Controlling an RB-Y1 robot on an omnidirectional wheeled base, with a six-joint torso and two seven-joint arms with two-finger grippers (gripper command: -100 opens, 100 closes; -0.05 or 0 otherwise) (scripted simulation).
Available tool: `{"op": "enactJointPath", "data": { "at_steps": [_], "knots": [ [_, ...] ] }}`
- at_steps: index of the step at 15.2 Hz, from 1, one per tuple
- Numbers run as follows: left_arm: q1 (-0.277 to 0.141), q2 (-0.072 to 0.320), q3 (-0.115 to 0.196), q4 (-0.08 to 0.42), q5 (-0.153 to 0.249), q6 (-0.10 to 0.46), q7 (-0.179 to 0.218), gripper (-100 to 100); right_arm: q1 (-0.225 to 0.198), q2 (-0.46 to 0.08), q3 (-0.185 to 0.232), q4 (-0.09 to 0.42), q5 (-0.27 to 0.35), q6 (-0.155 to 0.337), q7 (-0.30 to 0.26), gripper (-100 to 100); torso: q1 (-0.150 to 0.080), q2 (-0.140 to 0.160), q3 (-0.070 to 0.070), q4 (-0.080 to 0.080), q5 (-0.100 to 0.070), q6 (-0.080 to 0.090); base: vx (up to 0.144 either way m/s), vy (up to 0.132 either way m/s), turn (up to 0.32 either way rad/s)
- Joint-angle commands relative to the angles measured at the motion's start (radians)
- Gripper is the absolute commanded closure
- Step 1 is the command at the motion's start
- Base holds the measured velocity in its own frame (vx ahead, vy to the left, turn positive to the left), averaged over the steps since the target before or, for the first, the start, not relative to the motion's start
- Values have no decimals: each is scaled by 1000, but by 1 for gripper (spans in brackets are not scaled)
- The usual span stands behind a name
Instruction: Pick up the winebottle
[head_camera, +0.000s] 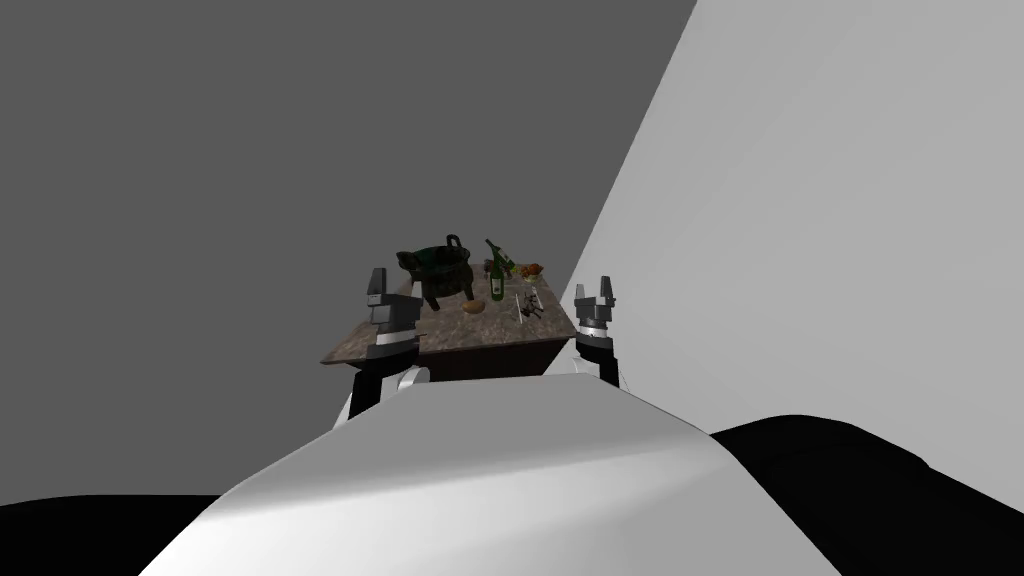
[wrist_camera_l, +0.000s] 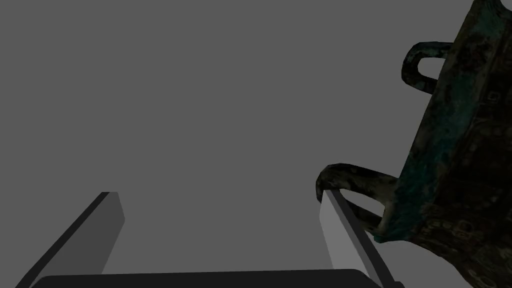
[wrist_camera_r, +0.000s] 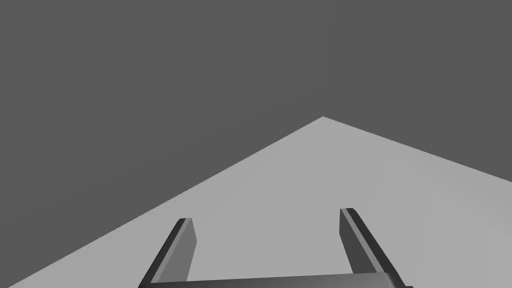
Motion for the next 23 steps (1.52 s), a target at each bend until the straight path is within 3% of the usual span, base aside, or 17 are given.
{"op": "enactJointPath", "data": {
  "at_steps": [1,5,6,7,8,9,10,11,12,15,17,18,19,21,22,23],
  "knots": [
    [-29,31,7,31,34,1,-10,-100,0,0,0,0,0,0,0,0,0,0,0,0,0,0,-106,-27,-63],
    [-99,70,25,107,117,2,-34,-100,-1,0,0,0,0,0,0,0,-4,15,8,3,-1,0,-219,-70,-117],
    [-99,70,25,107,117,2,-34,-100,-1,0,0,0,0,0,0,0,-5,15,8,3,-1,1,-142,-79,-76],
    [-130,81,33,141,152,2,-43,-100,0,0,0,0,0,0,0,0,-5,13,8,3,-1,0,-110,-74,-91],
    [-130,81,33,141,153,2,-43,-100,0,0,0,0,0,0,0,0,-5,11,6,3,-1,1,-90,-62,-87],
    [-165,90,42,177,190,2,-54,-100,0,0,0,0,0,0,0,0,-5,9,5,2,-1,0,-87,-48,-109],
    [-165,90,42,179,192,2,-54,-100,0,0,0,0,0,0,0,0,-4,8,5,2,-1,1,-83,-42,-86],
    [-201,99,52,218,226,1,-66,-100,0,0,0,0,0,0,0,0,-3,7,4,2,-1,0,-102,-59,-123],
    [-203,99,52,220,235,1,-66,-100,0,0,0,0,0,0,0,0,-4,7,4,2,-1,1,-100,-65,-111],
    [-278,113,75,297,306,-1,-90,-100,0,0,0,0,0,0,0,0,-5,7,4,2,-1,0,-95,-82,-115],
    [-288,113,75,313,329,-1,-90,-100,0,0,0,0,0,0,0,0,-5,7,4,2,-1,0,-75,-57,-58],
    [-332,118,89,353,366,-4,-102,-100,0,0,0,0,0,0,0,0,-4,6,3,1,-1,0,-61,-50,-105],
    [-334,118,89,364,379,-4,-102,-100,0,0,0,0,0,0,0,0,-3,5,3,1,-1,1,-62,-50,-100],
    [-382,123,103,417,427,-6,-115,-100,0,0,0,0,0,0,0,0,-3,5,3,1,-1,1,-66,-63,-110],
    [-382,123,103,417,431,-6,-115,-100,0,0,0,0,0,0,0,0,-4,5,3,1,-1,0,-47,-50,-35],
    [-423,126,117,462,465,-10,-128,-100,0,0,0,0,0,0,0,0,-3,4,3,1,-1,0,-53,-66,-88]
  ]
}}
